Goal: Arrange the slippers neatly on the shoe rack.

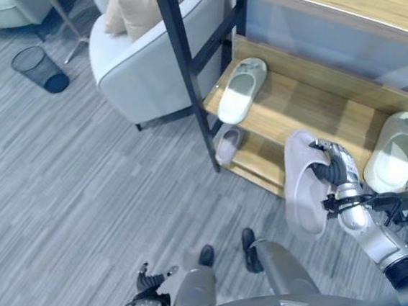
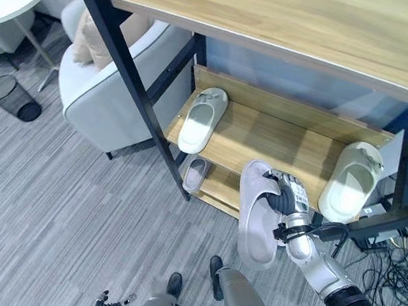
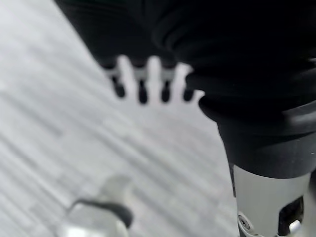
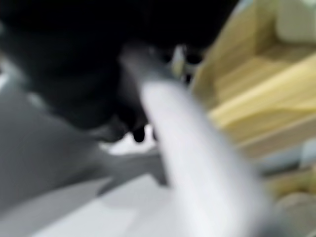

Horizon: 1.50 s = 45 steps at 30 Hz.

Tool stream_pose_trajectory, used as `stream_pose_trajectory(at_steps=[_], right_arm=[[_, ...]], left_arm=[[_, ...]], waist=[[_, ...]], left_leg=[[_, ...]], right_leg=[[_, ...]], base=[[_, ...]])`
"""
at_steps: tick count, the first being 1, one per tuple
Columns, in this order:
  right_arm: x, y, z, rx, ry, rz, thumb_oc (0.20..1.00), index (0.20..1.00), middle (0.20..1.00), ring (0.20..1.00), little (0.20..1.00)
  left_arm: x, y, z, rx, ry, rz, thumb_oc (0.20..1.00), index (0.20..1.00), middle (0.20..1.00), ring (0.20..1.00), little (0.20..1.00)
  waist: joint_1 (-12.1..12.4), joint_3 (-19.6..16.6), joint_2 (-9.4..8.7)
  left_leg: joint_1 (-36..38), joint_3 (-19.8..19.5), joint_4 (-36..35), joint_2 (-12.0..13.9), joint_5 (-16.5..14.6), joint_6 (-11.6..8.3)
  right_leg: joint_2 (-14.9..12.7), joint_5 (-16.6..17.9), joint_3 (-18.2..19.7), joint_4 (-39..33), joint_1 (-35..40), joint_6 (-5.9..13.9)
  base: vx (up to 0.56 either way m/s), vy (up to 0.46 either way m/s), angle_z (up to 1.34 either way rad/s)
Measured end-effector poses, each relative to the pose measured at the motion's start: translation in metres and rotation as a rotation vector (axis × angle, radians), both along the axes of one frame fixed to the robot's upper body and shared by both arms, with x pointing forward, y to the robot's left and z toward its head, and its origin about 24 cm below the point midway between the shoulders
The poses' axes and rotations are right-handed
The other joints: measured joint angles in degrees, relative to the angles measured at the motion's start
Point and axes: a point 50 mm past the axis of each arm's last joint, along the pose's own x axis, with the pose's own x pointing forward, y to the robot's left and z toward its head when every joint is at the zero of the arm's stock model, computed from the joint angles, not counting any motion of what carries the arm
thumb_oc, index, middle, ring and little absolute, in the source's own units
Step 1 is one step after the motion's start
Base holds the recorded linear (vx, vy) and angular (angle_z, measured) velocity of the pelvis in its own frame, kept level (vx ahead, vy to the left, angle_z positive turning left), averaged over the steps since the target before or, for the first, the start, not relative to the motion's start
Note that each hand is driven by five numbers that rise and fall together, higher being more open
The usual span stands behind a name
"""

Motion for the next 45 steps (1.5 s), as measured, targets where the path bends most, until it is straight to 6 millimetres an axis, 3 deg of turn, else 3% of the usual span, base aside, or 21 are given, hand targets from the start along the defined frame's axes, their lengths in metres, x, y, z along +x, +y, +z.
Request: stream_pose_trajectory(at_steps=[4, 6, 7, 10, 12, 14, 16, 18, 19, 21, 23, 24, 25, 26, 27, 29, 32, 37, 40, 41, 45], right_arm=[[-0.004, 0.003, -0.003, -0.022, 0.01, 0.019, 0.2, 0.2, 0.2, 0.2, 0.2], [-0.003, 0.005, -0.003, -0.016, 0.004, 0.028, 0.2, 0.2, 0.2, 0.2, 0.2], [-0.003, 0.005, -0.004, -0.014, 0.008, 0.024, 0.2, 0.2, 0.2, 0.2, 0.2], [-0.007, 0.004, -0.005, -0.013, 0.017, 0.023, 0.2, 0.2, 0.2, 0.2, 0.2], [-0.009, 0.004, -0.004, -0.005, 0.012, 0.022, 0.2, 0.2, 0.2, 0.2, 0.2], [-0.008, 0.006, -0.004, 0.008, 0.009, 0.026, 0.2, 0.2, 0.2, 0.2, 0.2], [-0.005, 0.006, -0.001, 0.024, 0.009, 0.03, 0.2, 0.2, 0.2, 0.2, 0.2], [-0.003, 0.004, 0.003, 0.005, -0.001, 0.04, 0.2, 0.2, 0.2, 0.2, 0.2], [-0.002, 0.003, 0.005, -0.002, -0.013, 0.035, 0.2, 0.2, 0.2, 0.2, 0.2], [0.001, 0.006, 0.007, 0.001, -0.048, 0.032, 0.2, 0.2, 0.2, 0.2, 0.2], [0.009, 0.01, 0.013, 0.005, -0.094, 0.027, 0.2, 0.2, 0.2, 0.2, 0.2], [0.016, 0.016, 0.021, -0.017, -0.128, 0.054, 0.2, 0.2, 0.2, 0.2, 0.2], [0.022, 0.018, 0.028, -0.04, -0.157, 0.067, 0.2, 0.2, 0.2, 0.2, 0.2], [0.023, 0.017, 0.03, -0.051, -0.165, 0.07, 0.2, 0.2, 0.2, 0.2, 0.2], [0.023, 0.014, 0.033, -0.1, -0.186, 0.077, 0.2, 0.2, 0.2, 0.2, 0.2], [0.025, 0.016, 0.034, -0.129, -0.188, 0.094, 0.2, 0.2, 0.2, 0.2, 0.2], [0.023, 0.018, 0.023, -0.161, -0.132, 0.107, 0.2, 0.2, 0.2, 0.2, 0.2], [0.025, 0.016, 0.004, -0.214, -0.042, 0.078, 0.2, 0.2, 0.2, 0.2, 0.2], [0.049, 0.021, 0.034, -0.242, -0.147, 0.084, 0.2, 0.2, 0.2, 0.2, 0.2], [0.06, 0.023, 0.057, -0.266, -0.233, 0.086, 0.2, 0.2, 0.2, 0.2, 0.2], [0.075, 0.002, 0.111, -0.495, -0.408, 0.08, 0.2, 0.2, 0.2, 0.2, 0.2]], left_arm=[[0.008, 0.003, 0.003, 0.016, -0.015, 0.018, 1.0, 1.0, 1.0, 1.0, 1.0], [0.015, 0.004, 0.004, 0.024, -0.017, 0.02, 1.0, 1.0, 1.0, 1.0, 1.0], [0.015, 0.006, 0.004, 0.034, -0.002, 0.026, 1.0, 1.0, 1.0, 1.0, 1.0], [0.021, 0.01, 0.006, 0.058, -0.005, 0.028, 1.0, 1.0, 1.0, 1.0, 1.0], [0.021, 0.01, 0.007, 0.065, -0.01, 0.041, 1.0, 1.0, 1.0, 1.0, 1.0], [0.027, 0.012, 0.01, 0.072, -0.029, 0.07, 1.0, 1.0, 1.0, 1.0, 1.0], [0.029, 0.015, 0.012, 0.086, -0.037, 0.075, 1.0, 1.0, 1.0, 1.0, 1.0], [0.041, 0.016, 0.017, 0.099, -0.071, 0.062, 1.0, 1.0, 1.0, 1.0, 1.0], [0.049, 0.019, 0.022, 0.111, -0.1, 0.06, 1.0, 1.0, 1.0, 1.0, 1.0], [0.093, 0.031, 0.057, 0.154, -0.307, 0.052, 1.0, 1.0, 1.0, 1.0, 1.0], [0.124, 0.029, 0.088, 0.195, -0.471, -0.021, 1.0, 1.0, 1.0, 1.0, 1.0], [0.146, 0.024, 0.115, 0.215, -0.6, -0.087, 1.0, 1.0, 1.0, 1.0, 1.0], [0.162, 0.015, 0.142, 0.225, -0.73, -0.174, 1.0, 1.0, 1.0, 1.0, 1.0], [0.165, 0.013, 0.148, 0.226, -0.759, -0.193, 1.0, 1.0, 1.0, 1.0, 1.0], [0.169, -0.009, 0.164, 0.182, -0.867, -0.278, 1.0, 1.0, 1.0, 1.0, 1.0], [0.172, -0.02, 0.165, 0.146, -0.908, -0.286, 1.0, 1.0, 1.0, 1.0, 1.0], [0.167, -0.019, 0.15, 0.119, -0.855, -0.235, 1.0, 1.0, 1.0, 1.0, 1.0], [0.162, -0.006, 0.142, 0.005, -0.85, -0.031, 1.0, 1.0, 1.0, 1.0, 1.0], [0.174, -0.001, 0.157, -0.009, -0.906, 0.022, 1.0, 1.0, 1.0, 1.0, 1.0], [0.184, -0.002, 0.167, -0.036, -0.944, 0.049, 1.0, 1.0, 1.0, 1.0, 1.0], [0.181, 0.014, 0.16, -0.117, -0.94, 0.169, 1.0, 1.0, 1.0, 1.0, 1.0]], waist=[[-0.56, 0.21, -0.37], [-0.29, 0.43, -0.68], [-0.78, 0.48, -0.63], [-1.69, 0.97, -0.5], [-2.46, 0.85, -0.21], [-2.94, 1.37, -0.58], [-3.33, 1.66, -0.58], [-3.85, 2.44, 0.87], [-4.02, 2.67, 0.55], [-4.18, 3.63, -3.04], [-3.86, 4.91, -3.39], [-3.49, 6.68, -3.12], [-2.7, 7.86, -3.29], [-2.72, 8.27, -2.8], [-3.42, 9.21, -1.34], [-3.27, 9.69, -0.97], [-3.33, 9.76, -0.96], [-4.11, 10.11, -1.6], [-3.96, 9.86, -1.82], [-3.78, 9.89, -1.76], [-3.54, 6.82, -1.5]], left_leg=[[0.29, 1.42, -6.94, 4.26, 2.53, -1.84], [-0.6, 1.81, -11.21, 6.72, 5.92, -2.94], [-1.51, 4.82, -13.09, 9.29, 7.5, -3.13], [-1.74, 8.76, -12.4, 11.72, 8.09, -3.39], [-1.47, 8.98, -11.59, 10.98, 8.27, -3.65], [-1.51, 9.1, -11.56, 8.79, 8.24, -3.46], [-1.79, 10.08, -11.76, 8.31, 8.36, -3.32], [-1.78, 10.96, -11.63, 9.11, 10.34, -2.13], [-1.72, 11.92, -11.62, 8.26, 8.69, -3.04], [-3.11, 16.4, -10.25, 3.28, 7.91, 0.47], [-3.61, 18.25, -8.47, 2.01, 7.15, 1.63], [-3.79, 18.87, -7.67, 2.0, 6.84, 2.07], [-3.82, 19.73, -7.37, 1.9, 6.68, 2.27], [-3.8, 19.74, -7.24, 2.1, 6.69, 2.24], [-6.5, 18.7, -3.52, 2.51, 5.3, 1.87], [-8.91, 18.54, -0.38, 2.73, 3.95, 1.22], [-13.43, 18.01, 4.88, 3.74, 1.83, 0.96], [-30.27, 13.5, 21.7, 6.85, -2.42, -0.72], [-40.09, 11.83, 29.83, 8.48, -4.13, -1.62], [-45.05, 10.89, 33.27, 8.96, -4.44, -1.9], [-58.31, 8.82, 41.81, 10.14, -5.54, -2.41]], right_leg=[[0.02, 1.69, -1.27, -6.73, 4.52, 2.43], [0.11, 2.11, -1.89, -9.49, 4.96, 3.15], [0.23, 2.63, -3.0, -9.83, 4.83, 3.76], [1.02, 2.71, -3.24, -9.16, 5.09, 4.24], [0.96, 2.4, -2.68, -9.08, 5.39, 3.67], [0.64, 3.78, 0.16, -9.58, 5.27, 1.5], [0.09, 3.96, 2.69, -9.3, 5.31, 1.34], [-0.51, 1.83, 4.69, -5.96, 4.04, 3.76], [-1.59, 0.15, 5.37, -3.08, 2.03, 4.93], [-8.51, -1.65, 5.73, 0.63, -1.77, 8.17], [-12.15, -0.25, 3.25, 0.25, -1.43, 10.67], [-13.74, 0.97, -0.15, 0.45, -1.07, 12.74], [-15.18, 1.07, -4.13, -0.79, -0.03, 13.09], [-15.13, 1.16, -4.7, -1.05, 0.21, 13.21], [-14.63, -0.15, -4.51, 1.46, -1.29, 12.67], [-14.63, -2.23, -3.25, 6.51, -4.62, 11.96], [-14.33, -5.27, -2.74, 12.91, -9.53, 10.53], [-12.47, -11.52, -3.18, 29.92, -24.36, 6.56], [-11.29, -13.79, -3.22, 37.91, -33.93, 4.81], [-11.17, -14.68, -3.43, 41.65, -38.93, 4.28], [-10.7, -16.9, -3.76, 49.89, -51.71, 2.73]], base=[[0.06, 0.096, 0.19], [0.07, 0.142, -0.15], [0.14, 0.242, -0.06], [0.16, 0.312, -0.02], [0.07, 0.22, -0.13], [0.06, 0.193, -0.5], [0.03, 0.15, -0.79], [0.01, 0.173, -0.67], [-0.01, 0.162, -0.48], [-0.07, 0.121, -0.46], [-0.11, 0.086, -0.45], [-0.05, 0.065, -0.53], [-0.09, 0.073, -0.36], [-0.1, 0.084, -0.02], [-0.11, 0.062, 0.17], [-0.02, 0.009, 0.08], [-0.01, -0.053, 0.04], [-0.04, -0.058, 0.22], [-0.04, -0.077, 0.0], [-0.01, -0.06, 0.01], [0.02, -0.026, 0.01]])
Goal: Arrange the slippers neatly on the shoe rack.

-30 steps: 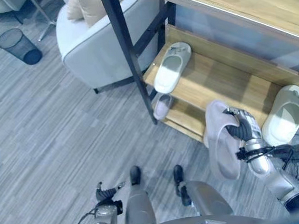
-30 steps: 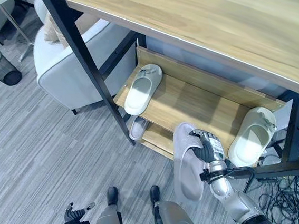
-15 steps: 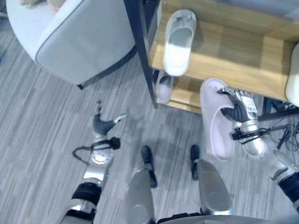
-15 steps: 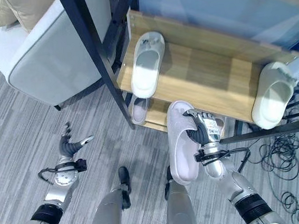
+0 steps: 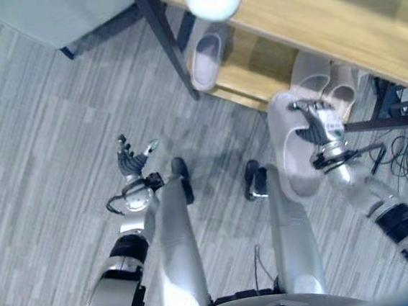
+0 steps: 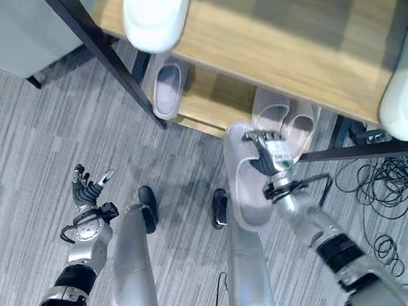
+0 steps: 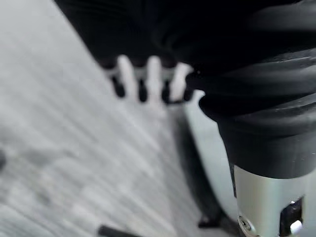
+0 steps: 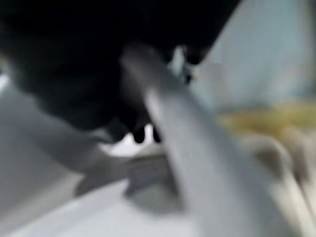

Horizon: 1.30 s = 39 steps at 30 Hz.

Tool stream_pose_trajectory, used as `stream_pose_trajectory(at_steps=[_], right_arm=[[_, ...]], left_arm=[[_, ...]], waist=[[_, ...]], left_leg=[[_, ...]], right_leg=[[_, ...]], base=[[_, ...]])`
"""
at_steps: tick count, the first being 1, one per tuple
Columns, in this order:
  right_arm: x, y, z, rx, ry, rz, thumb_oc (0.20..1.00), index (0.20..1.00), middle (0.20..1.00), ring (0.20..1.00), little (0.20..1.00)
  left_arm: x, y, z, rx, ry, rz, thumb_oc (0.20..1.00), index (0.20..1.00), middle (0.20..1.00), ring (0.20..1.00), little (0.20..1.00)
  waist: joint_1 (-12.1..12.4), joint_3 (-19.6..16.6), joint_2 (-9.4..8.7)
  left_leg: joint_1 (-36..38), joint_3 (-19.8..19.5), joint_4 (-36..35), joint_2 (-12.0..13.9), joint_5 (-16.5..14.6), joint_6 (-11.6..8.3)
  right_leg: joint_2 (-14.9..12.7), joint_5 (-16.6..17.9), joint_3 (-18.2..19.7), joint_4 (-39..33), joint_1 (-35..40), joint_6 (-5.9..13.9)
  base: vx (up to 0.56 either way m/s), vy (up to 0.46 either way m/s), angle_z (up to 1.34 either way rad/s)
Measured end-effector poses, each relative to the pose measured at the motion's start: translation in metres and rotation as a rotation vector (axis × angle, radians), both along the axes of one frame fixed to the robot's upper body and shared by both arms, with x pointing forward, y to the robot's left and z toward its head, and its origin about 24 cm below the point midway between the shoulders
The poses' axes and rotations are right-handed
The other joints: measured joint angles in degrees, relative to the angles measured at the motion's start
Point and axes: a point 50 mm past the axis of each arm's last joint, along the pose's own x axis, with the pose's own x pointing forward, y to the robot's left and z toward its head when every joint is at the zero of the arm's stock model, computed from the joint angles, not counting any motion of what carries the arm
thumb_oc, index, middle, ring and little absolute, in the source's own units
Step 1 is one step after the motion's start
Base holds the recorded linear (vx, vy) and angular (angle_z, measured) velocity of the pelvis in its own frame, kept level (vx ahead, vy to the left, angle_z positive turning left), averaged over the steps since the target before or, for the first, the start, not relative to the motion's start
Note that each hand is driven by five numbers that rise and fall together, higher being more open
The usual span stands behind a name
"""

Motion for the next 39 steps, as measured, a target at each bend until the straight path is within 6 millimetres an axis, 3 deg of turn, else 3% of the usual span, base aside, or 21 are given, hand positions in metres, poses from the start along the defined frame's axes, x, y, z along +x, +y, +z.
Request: stream_pose_trajectory(at_steps=[2, 6, 7, 11, 14, 17, 21, 25, 27, 28, 30, 39], right_arm=[[0.008, -0.009, 0.012, 0.022, -0.035, -0.056, 0.2, 0.2, 0.2, 0.2, 0.2], [0.016, -0.003, 0.031, 0.122, -0.101, -0.039, 0.2, 0.2, 0.2, 0.2, 0.2], [0.025, -0.003, 0.056, 0.193, -0.157, -0.037, 0.2, 0.2, 0.2, 0.2, 0.2], [0.031, 0.002, 0.076, 0.234, -0.207, -0.011, 0.2, 0.2, 0.2, 0.2, 0.2], [0.047, -0.001, 0.095, 0.263, -0.214, -0.043, 0.2, 0.2, 0.2, 0.2, 0.2], [0.064, -0.025, 0.096, 0.321, -0.139, -0.162, 0.2, 0.2, 0.2, 0.2, 0.2], [0.067, -0.044, 0.093, 0.412, -0.088, -0.237, 0.2, 0.2, 0.2, 0.2, 0.2], [0.075, -0.044, 0.101, 0.444, -0.084, -0.283, 0.2, 0.2, 0.2, 0.2, 0.2], [0.073, -0.043, 0.113, 0.42, -0.113, -0.262, 0.2, 0.2, 0.2, 0.2, 0.2], [0.075, -0.041, 0.128, 0.37, -0.143, -0.269, 0.2, 0.2, 0.2, 0.2, 0.2], [0.075, -0.041, 0.137, 0.37, -0.169, -0.268, 0.2, 0.2, 0.2, 0.2, 0.2], [0.076, -0.055, 0.134, 0.395, -0.15, -0.355, 0.2, 0.2, 0.2, 0.2, 0.2]], left_arm=[[-0.004, 0.012, -0.01, -0.093, 0.036, 0.084, 1.0, 1.0, 1.0, 1.0, 1.0], [-0.021, 0.023, -0.032, -0.168, 0.108, 0.185, 1.0, 1.0, 1.0, 1.0, 1.0], [-0.022, 0.024, -0.032, -0.184, 0.108, 0.203, 1.0, 1.0, 1.0, 1.0, 1.0], [-0.025, 0.024, -0.036, -0.216, 0.114, 0.217, 1.0, 1.0, 1.0, 1.0, 1.0], [-0.02, 0.017, -0.034, -0.197, 0.119, 0.175, 1.0, 1.0, 1.0, 1.0, 1.0], [-0.015, 0.015, -0.029, -0.181, 0.106, 0.137, 1.0, 1.0, 1.0, 1.0, 1.0], [-0.014, 0.022, -0.023, -0.197, 0.075, 0.129, 1.0, 1.0, 1.0, 1.0, 1.0], [-0.02, 0.024, -0.025, -0.207, 0.065, 0.149, 1.0, 1.0, 1.0, 1.0, 1.0], [-0.027, 0.012, -0.014, -0.221, -0.023, 0.08, 1.0, 1.0, 1.0, 1.0, 1.0], [-0.033, 0.013, -0.017, -0.192, -0.01, 0.068, 1.0, 1.0, 1.0, 1.0, 1.0], [-0.035, 0.017, -0.02, -0.173, 0.011, 0.084, 1.0, 1.0, 1.0, 1.0, 1.0], [-0.04, 0.023, -0.023, -0.165, 0.028, 0.144, 1.0, 1.0, 1.0, 1.0, 1.0]], waist=[[0.47, -0.79, 0.05], [1.69, -5.12, 2.05], [3.15, -5.48, 2.74], [3.61, -5.97, 3.07], [4.02, -6.39, 3.06], [5.02, -6.41, 3.04], [5.79, -6.33, 2.9], [5.78, -6.25, 2.78], [6.82, -5.88, 2.76], [7.53, -4.93, 3.31], [8.15, -4.31, 3.61], [9.07, -3.26, 2.92]], left_leg=[[-5.73, -0.84, 4.12, 0.29, -0.89, 0.2], [-14.16, -1.54, 12.46, -0.06, -3.7, 0.4], [-18.34, -1.59, 16.67, -0.57, -4.77, 0.55], [-21.26, -1.83, 18.73, -1.87, -5.23, 0.66], [-24.18, -1.66, 21.01, -2.5, -5.82, 0.85], [-24.73, -0.89, 22.33, -3.19, -6.62, 1.48], [-24.4, 0.27, 22.56, -3.71, -7.12, 2.32], [-24.19, 0.55, 22.55, -3.88, -7.21, 2.47], [-23.83, 1.69, 22.29, -4.33, -7.2, 2.5], [-23.36, 2.21, 22.29, -4.5, -7.27, 2.59], [-23.33, 2.19, 22.19, -4.53, -7.27, 2.6], [-23.52, 2.2, 21.46, -5.58, -7.25, 2.59]], right_leg=[[0.05, -0.73, -0.15, 4.07, -5.2, -0.27], [-0.54, -3.31, 0.67, 11.59, -12.78, -0.78], [-1.33, -4.66, 1.71, 16.16, -17.1, -0.96], [-2.68, -5.9, 1.9, 18.55, -19.32, -0.78], [-3.34, -6.63, 2.61, 20.54, -21.99, -0.64], [-4.25, -7.38, 3.93, 22.0, -22.86, -0.01], [-4.92, -7.65, 5.0, 22.32, -22.86, 0.34], [-4.9, -7.8, 5.54, 22.35, -22.88, 0.52], [-5.16, -8.06, 6.89, 22.94, -23.38, 1.03], [-5.58, -8.27, 7.44, 23.23, -23.38, 1.02], [-5.59, -8.29, 7.42, 23.27, -23.4, 0.97], [-6.93, -8.78, 7.08, 23.25, -23.35, 0.59]], base=[[0.08, -0.024, 0.01], [0.09, -0.032, 0.06], [0.07, -0.021, 0.13], [0.08, -0.016, 0.16], [0.08, -0.005, 0.08], [0.04, -0.009, 0.1], [0.05, -0.007, 0.06], [0.02, 0.001, 0.01], [0.04, 0.012, 0.12], [0.04, -0.005, 0.1], [0.02, -0.02, 0.04], [0.01, 0.002, 0.06]])
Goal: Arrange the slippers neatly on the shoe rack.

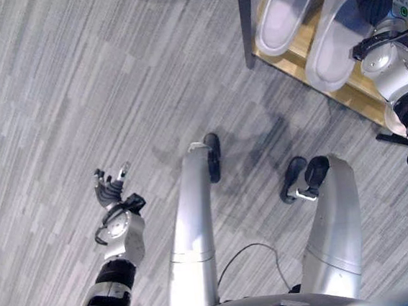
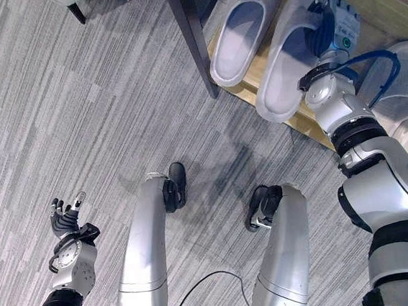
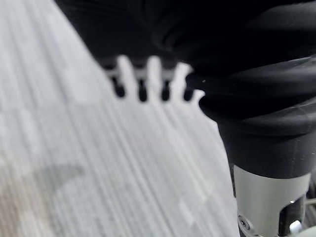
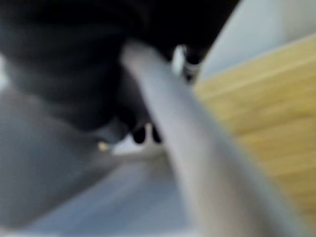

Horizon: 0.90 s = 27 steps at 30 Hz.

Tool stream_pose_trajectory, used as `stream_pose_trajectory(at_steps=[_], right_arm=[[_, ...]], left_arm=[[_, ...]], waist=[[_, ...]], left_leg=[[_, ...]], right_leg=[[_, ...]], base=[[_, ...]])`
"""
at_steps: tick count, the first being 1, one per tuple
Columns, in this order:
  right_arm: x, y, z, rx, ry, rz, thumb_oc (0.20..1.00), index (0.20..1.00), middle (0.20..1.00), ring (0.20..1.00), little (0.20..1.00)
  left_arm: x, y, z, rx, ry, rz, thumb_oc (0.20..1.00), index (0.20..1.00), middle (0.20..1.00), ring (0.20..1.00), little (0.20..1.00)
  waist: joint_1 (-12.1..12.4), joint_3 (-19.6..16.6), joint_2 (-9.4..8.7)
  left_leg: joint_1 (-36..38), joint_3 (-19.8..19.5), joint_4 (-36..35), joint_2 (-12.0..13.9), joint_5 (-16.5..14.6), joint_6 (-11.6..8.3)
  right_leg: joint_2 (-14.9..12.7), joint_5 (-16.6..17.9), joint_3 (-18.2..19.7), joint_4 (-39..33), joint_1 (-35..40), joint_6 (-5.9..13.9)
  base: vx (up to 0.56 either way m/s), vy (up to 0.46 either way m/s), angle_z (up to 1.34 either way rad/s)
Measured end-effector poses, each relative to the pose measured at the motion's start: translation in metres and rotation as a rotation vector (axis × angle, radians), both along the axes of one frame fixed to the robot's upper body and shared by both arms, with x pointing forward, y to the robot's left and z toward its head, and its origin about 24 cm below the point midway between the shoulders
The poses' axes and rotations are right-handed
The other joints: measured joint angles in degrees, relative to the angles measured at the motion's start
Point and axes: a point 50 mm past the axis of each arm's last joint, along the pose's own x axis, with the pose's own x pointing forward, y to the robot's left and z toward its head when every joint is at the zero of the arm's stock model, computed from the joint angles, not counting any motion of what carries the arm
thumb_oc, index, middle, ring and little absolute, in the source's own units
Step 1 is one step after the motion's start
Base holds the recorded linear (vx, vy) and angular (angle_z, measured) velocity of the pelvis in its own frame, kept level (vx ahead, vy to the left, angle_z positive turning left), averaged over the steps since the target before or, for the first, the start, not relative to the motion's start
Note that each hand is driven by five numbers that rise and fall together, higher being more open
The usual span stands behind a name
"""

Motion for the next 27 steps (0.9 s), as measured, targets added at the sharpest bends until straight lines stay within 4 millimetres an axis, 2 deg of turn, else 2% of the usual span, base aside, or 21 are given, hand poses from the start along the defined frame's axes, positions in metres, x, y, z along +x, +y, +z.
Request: stream_pose_trajectory(at_steps=[6, 7, 14, 18, 27], right_arm=[[0.0, -0.01, 0.0, 0.008, 0.018, -0.053, 0.2, 0.2, 0.2, 0.2, 0.2], [0.0, -0.011, 0.004, 0.01, 0.011, -0.062, 1.0, 1.0, 1.0, 1.0, 1.0], [0.0, -0.01, 0.025, 0.008, -0.021, -0.072, 1.0, 1.0, 1.0, 1.0, 1.0], [-0.001, -0.013, 0.025, 0.012, -0.012, -0.076, 1.0, 1.0, 1.0, 1.0, 1.0], [-0.001, -0.018, 0.021, 0.053, 0.005, -0.076, 1.0, 1.0, 1.0, 1.0, 1.0]], left_arm=[[-0.004, 0.001, -0.005, 0.002, 0.018, 0.005, 1.0, 1.0, 1.0, 1.0, 1.0], [-0.005, 0.002, -0.005, 0.007, 0.023, 0.007, 1.0, 1.0, 1.0, 1.0, 1.0], [-0.004, 0.0, -0.004, 0.042, 0.028, -0.029, 1.0, 1.0, 1.0, 1.0, 1.0], [-0.006, 0.001, -0.001, 0.064, 0.017, -0.046, 1.0, 1.0, 1.0, 1.0, 1.0], [-0.011, -0.006, -0.007, 0.1, 0.048, -0.107, 1.0, 1.0, 1.0, 1.0, 1.0]], waist=[[0.04, 0.04, 0.02], [0.1, 0.04, 0.01], [0.63, 0.02, 0.04], [1.07, -0.01, 0.03], [1.35, -0.01, 0.03]], left_leg=[[0.0, -0.23, -0.36, -0.71, 0.07, -0.05], [0.0, -0.23, -0.44, -0.75, 0.09, -0.06], [0.1, -0.36, -1.79, -1.26, 0.75, -0.17], [0.09, -0.89, -4.19, -2.24, 2.03, -0.62], [0.03, -1.17, -4.21, -2.38, 2.16, -0.79]], right_leg=[[-0.61, -0.41, -0.13, 0.1, 0.13, 0.11], [-0.69, -0.43, -0.18, 0.1, 0.14, 0.08], [-1.09, -0.56, -0.43, -0.41, 0.23, -0.04], [-1.91, -0.57, -1.4, -1.69, 0.36, -0.14], [-1.99, -0.72, -1.58, -1.46, 0.36, -0.41]], base=[[0.02, -0.011, 0.05], [0.0, 0.0, 0.0], [-0.01, 0.008, 0.07], [-0.01, -0.014, 0.12], [0.0, 0.003, 0.0]])
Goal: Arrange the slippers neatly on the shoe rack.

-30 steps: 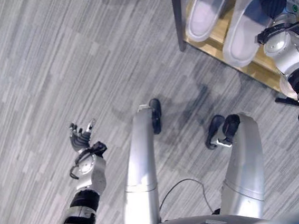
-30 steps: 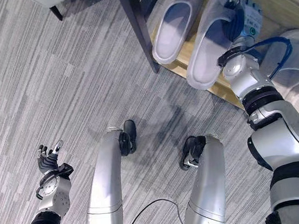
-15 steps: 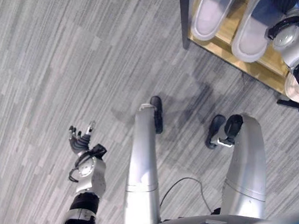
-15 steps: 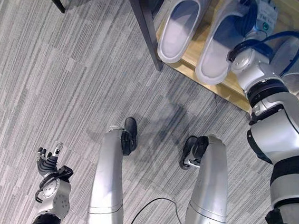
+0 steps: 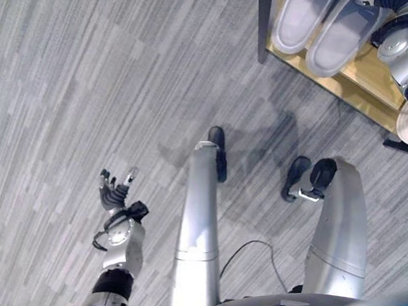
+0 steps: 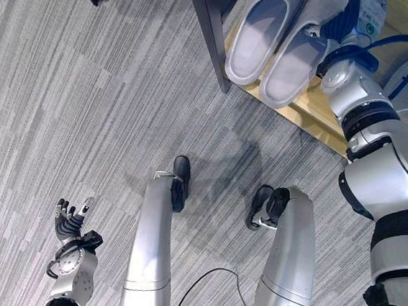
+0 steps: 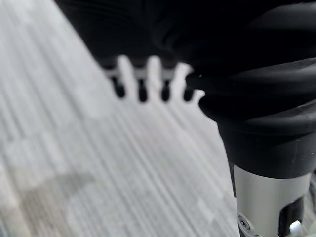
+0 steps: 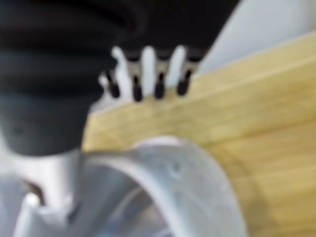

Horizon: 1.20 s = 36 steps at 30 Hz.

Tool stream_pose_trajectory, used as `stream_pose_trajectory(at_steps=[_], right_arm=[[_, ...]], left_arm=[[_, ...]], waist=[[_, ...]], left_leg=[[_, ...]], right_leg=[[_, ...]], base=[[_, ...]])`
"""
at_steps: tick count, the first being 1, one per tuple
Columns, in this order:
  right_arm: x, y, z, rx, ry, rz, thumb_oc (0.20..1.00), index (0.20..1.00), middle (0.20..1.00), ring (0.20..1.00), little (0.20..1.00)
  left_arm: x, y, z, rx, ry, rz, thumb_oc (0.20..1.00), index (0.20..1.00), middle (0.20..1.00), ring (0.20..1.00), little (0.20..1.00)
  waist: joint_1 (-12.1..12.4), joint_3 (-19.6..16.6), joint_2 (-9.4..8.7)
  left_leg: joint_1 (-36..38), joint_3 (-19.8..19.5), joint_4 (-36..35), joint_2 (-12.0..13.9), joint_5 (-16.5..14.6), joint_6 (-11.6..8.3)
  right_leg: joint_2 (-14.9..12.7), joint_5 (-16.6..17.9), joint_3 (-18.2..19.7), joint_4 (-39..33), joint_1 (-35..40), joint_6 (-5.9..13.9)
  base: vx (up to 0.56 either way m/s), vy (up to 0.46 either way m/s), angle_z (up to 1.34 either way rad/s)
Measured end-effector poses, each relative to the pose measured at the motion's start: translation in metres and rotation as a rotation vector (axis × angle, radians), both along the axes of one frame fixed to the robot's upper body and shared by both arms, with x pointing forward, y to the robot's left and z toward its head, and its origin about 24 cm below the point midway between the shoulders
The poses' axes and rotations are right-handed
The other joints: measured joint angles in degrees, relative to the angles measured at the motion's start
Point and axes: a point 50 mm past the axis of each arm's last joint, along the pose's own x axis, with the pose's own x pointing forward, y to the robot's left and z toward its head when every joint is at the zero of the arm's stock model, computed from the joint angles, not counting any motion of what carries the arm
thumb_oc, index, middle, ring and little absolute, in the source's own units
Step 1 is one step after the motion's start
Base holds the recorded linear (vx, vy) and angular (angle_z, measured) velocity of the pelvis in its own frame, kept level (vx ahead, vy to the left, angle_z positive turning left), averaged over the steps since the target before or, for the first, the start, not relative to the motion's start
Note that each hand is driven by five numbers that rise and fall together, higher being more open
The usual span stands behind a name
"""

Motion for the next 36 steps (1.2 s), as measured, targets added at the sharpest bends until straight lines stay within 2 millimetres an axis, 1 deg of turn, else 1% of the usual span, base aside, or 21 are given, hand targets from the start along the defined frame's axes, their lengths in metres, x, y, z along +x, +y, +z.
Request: stream_pose_trajectory(at_steps=[3, 5, 8, 11, 12, 14, 15, 16, 19, 22, 23, 24, 25, 26, 29, 31, 32, 33, 34, 35, 36], right_arm=[[0.0, 0.001, 0.0, 0.001, -0.002, 0.006, 1.0, 1.0, 1.0, 1.0, 1.0], [0.0, 0.004, 0.001, 0.023, -0.028, 0.032, 1.0, 1.0, 1.0, 1.0, 1.0], [-0.002, 0.003, 0.005, 0.014, -0.046, 0.03, 1.0, 1.0, 1.0, 1.0, 1.0], [-0.006, -0.005, 0.009, 0.005, -0.056, 0.009, 1.0, 1.0, 1.0, 1.0, 1.0], [-0.007, -0.003, 0.013, -0.003, -0.072, 0.022, 1.0, 1.0, 1.0, 1.0, 1.0], [-0.008, 0.0, 0.016, 0.001, -0.085, 0.036, 1.0, 1.0, 1.0, 1.0, 1.0], [-0.008, 0.008, 0.022, -0.004, -0.12, 0.071, 1.0, 1.0, 1.0, 1.0, 1.0], [-0.008, 0.01, 0.023, -0.006, -0.128, 0.078, 1.0, 1.0, 1.0, 1.0, 1.0], [-0.008, 0.019, 0.028, -0.036, -0.147, 0.103, 1.0, 1.0, 1.0, 1.0, 1.0], [-0.005, 0.028, 0.027, -0.058, -0.139, 0.117, 1.0, 1.0, 1.0, 1.0, 1.0], [-0.003, 0.036, 0.025, -0.052, -0.142, 0.138, 1.0, 1.0, 1.0, 1.0, 1.0], [-0.003, 0.039, 0.024, -0.054, -0.144, 0.15, 1.0, 1.0, 1.0, 1.0, 1.0], [-0.003, 0.039, 0.024, -0.055, -0.144, 0.151, 1.0, 1.0, 1.0, 1.0, 1.0], [-0.003, 0.034, 0.025, -0.059, -0.139, 0.124, 1.0, 1.0, 1.0, 1.0, 1.0], [-0.003, 0.028, 0.018, -0.046, -0.126, 0.1, 1.0, 1.0, 1.0, 1.0, 1.0], [-0.011, 0.032, 0.005, 0.023, -0.18, 0.173, 1.0, 1.0, 1.0, 1.0, 1.0], [-0.017, 0.036, -0.004, 0.117, -0.246, 0.224, 1.0, 1.0, 1.0, 1.0, 1.0], [-0.019, 0.037, -0.026, 0.162, -0.241, 0.231, 1.0, 1.0, 1.0, 1.0, 1.0], [-0.023, 0.039, -0.083, 0.223, -0.123, 0.237, 1.0, 1.0, 1.0, 1.0, 1.0], [-0.04, 0.057, -0.139, 0.398, -0.074, 0.306, 1.0, 1.0, 1.0, 1.0, 1.0], [-0.053, 0.063, -0.169, 0.516, -0.042, 0.305, 1.0, 1.0, 1.0, 1.0, 1.0]], left_arm=[[0.001, -0.001, 0.001, 0.002, -0.002, -0.007, 1.0, 1.0, 1.0, 1.0, 1.0], [0.003, -0.003, 0.006, 0.027, -0.016, -0.026, 1.0, 1.0, 1.0, 1.0, 1.0], [0.013, -0.007, 0.029, 0.118, -0.089, -0.094, 1.0, 1.0, 1.0, 1.0, 1.0], [0.021, -0.002, 0.049, 0.205, -0.143, -0.112, 1.0, 1.0, 1.0, 1.0, 1.0], [0.023, 0.005, 0.056, 0.204, -0.17, -0.062, 1.0, 1.0, 1.0, 1.0, 1.0], [0.024, 0.008, 0.062, 0.199, -0.19, -0.028, 1.0, 1.0, 1.0, 1.0, 1.0], [0.027, 0.012, 0.079, 0.215, -0.258, 0.04, 1.0, 1.0, 1.0, 1.0, 1.0], [0.029, 0.014, 0.082, 0.215, -0.27, 0.054, 1.0, 1.0, 1.0, 1.0, 1.0], [0.039, 0.007, 0.091, 0.179, -0.315, 0.067, 1.0, 1.0, 1.0, 1.0, 1.0], [0.049, -0.012, 0.092, 0.095, -0.343, 0.042, 1.0, 1.0, 1.0, 1.0, 1.0], [0.053, -0.019, 0.092, 0.082, -0.345, 0.029, 1.0, 1.0, 1.0, 1.0, 1.0], [0.056, -0.024, 0.09, 0.073, -0.339, 0.016, 1.0, 1.0, 1.0, 1.0, 1.0], [0.058, -0.028, 0.092, 0.069, -0.346, 0.003, 1.0, 1.0, 1.0, 1.0, 1.0], [0.06, -0.033, 0.089, 0.072, -0.339, -0.018, 1.0, 1.0, 1.0, 1.0, 1.0], [0.057, -0.032, 0.078, 0.03, -0.305, -0.016, 1.0, 1.0, 1.0, 1.0, 1.0], [0.049, -0.027, 0.066, 0.026, -0.266, -0.005, 1.0, 1.0, 1.0, 1.0, 1.0], [0.047, -0.026, 0.062, 0.019, -0.255, 0.003, 1.0, 1.0, 1.0, 1.0, 1.0], [0.046, -0.025, 0.06, 0.006, -0.247, 0.007, 1.0, 1.0, 1.0, 1.0, 1.0], [0.036, -0.023, 0.041, -0.009, -0.178, 0.022, 1.0, 1.0, 1.0, 1.0, 1.0], [0.044, -0.036, 0.031, -0.014, -0.119, -0.035, 1.0, 1.0, 1.0, 1.0, 1.0], [0.047, -0.041, 0.024, -0.024, -0.074, -0.06, 1.0, 1.0, 1.0, 1.0, 1.0]], waist=[[-0.04, 0.0, 0.0], [-0.26, 0.0, 0.01], [-0.19, 0.0, 0.01], [0.28, -0.01, 0.05], [0.13, -0.04, 0.09], [0.04, -0.04, 0.1], [0.21, -0.06, 0.12], [0.32, -0.06, 0.13], [0.36, -0.12, 0.17], [-0.01, -0.29, 0.29], [-1.19, -0.77, -0.07], [-1.17, -1.04, 0.07], [-1.2, -1.08, 0.03], [-1.21, -1.29, -0.15], [-1.53, -1.78, -0.26], [-1.94, -2.05, -0.69], [-1.72, -2.09, -0.74], [-1.89, -2.09, -0.75], [-2.84, -3.31, -2.06], [-4.4, -4.31, -3.75], [-4.99, -3.99, -4.12]], left_leg=[[0.02, -0.03, 0.0, 0.01, 0.02, 0.0], [0.04, -0.06, -0.22, -0.02, 0.15, -0.02], [0.04, -0.25, -0.65, -0.21, 0.38, -0.17], [0.06, -0.37, -1.01, -0.2, 0.47, -0.26], [0.11, -0.37, -1.16, -0.18, 0.48, -0.28], [0.1, -0.37, -1.28, -0.24, 0.5, -0.32], [0.18, -0.47, -1.52, -0.23, 0.59, -0.46], [0.16, -0.52, -1.6, -0.23, 0.69, -0.58], [0.17, -0.75, -1.67, -0.2, 0.86, -0.67], [0.42, -1.48, -2.18, 0.03, 1.1, -0.6], [0.43, -1.65, -3.27, 0.13, 1.65, -0.5], [0.43, -2.07, -4.04, 0.13, 1.98, -0.49], [0.45, -2.42, -4.53, 0.16, 2.24, -0.56], [0.47, -2.55, -5.3, 0.19, 2.69, -0.62], [0.73, -2.8, -6.52, -0.28, 3.16, -0.53], [1.24, -2.87, -7.65, -0.33, 3.42, -0.51], [1.76, -3.08, -8.68, -0.34, 3.76, -0.55], [3.21, -3.52, -11.08, -0.28, 4.81, -0.6], [9.8, -3.81, -16.1, -0.29, 5.6, -0.42], [15.27, -3.3, -22.25, -0.43, 8.0, -0.85], [19.67, -4.08, -27.35, -0.67, 9.74, -1.08]], right_leg=[[0.06, 0.0, -0.01, 0.04, 0.0, 0.0], [0.04, 0.01, -0.06, -0.1, 0.01, -0.02], [0.0, 0.05, -0.26, -0.34, 0.01, -0.05], [0.07, 0.06, -0.43, -0.6, 0.02, -0.08], [0.09, 0.06, -0.47, -0.78, 0.03, -0.08], [0.08, 0.06, -0.47, -0.83, 0.04, -0.09], [0.12, 0.01, -0.54, -0.86, 0.06, -0.18], [0.09, 0.01, -0.61, -0.88, 0.07, -0.18], [0.13, 0.13, -0.86, -0.99, 0.13, -0.39], [0.25, 0.64, -2.02, -2.21, 1.23, -0.48], [0.3, 1.13, -2.61, -3.42, 1.56, -0.37], [0.48, 1.64, -3.22, -4.53, 1.92, -0.26], [0.66, 2.01, -3.67, -5.2, 2.22, -0.21], [0.87, 2.34, -4.01, -6.04, 2.44, -0.21], [0.29, 2.52, -4.75, -7.08, 3.13, -0.12], [0.21, 2.7, -5.23, -8.26, 3.81, -0.11], [0.24, 3.03, -5.75, -9.34, 4.47, -0.15], [0.48, 4.1, -7.02, -12.05, 6.44, -0.1], [0.75, 5.35, -8.09, -17.4, 13.29, 0.51], [0.98, 7.81, -9.73, -24.15, 18.55, 0.34], [1.35, 9.42, -11.01, -28.92, 23.04, 1.16]], base=[[0.0, 0.0, 0.0], [0.0, 0.0, 0.0], [-0.02, -0.006, 0.01], [0.0, -0.011, 0.0], [0.0, 0.0, 0.0], [0.0, -0.054, 0.02], [0.01, -0.048, 0.02], [0.0, 0.0, 0.0], [-0.02, 0.027, -0.01], [-0.04, 0.022, -0.06], [-0.06, -0.008, -0.06], [-0.05, -0.023, -0.08], [-0.07, -0.017, -0.08], [-0.06, -0.002, -0.03], [-0.06, 0.053, 0.06], [-0.09, 0.075, 0.04], [-0.09, 0.033, -0.04], [-0.22, 0.123, -0.03], [-0.25, 0.205, -0.05], [-0.22, 0.229, 0.01], [-0.1, 0.182, -0.01]])
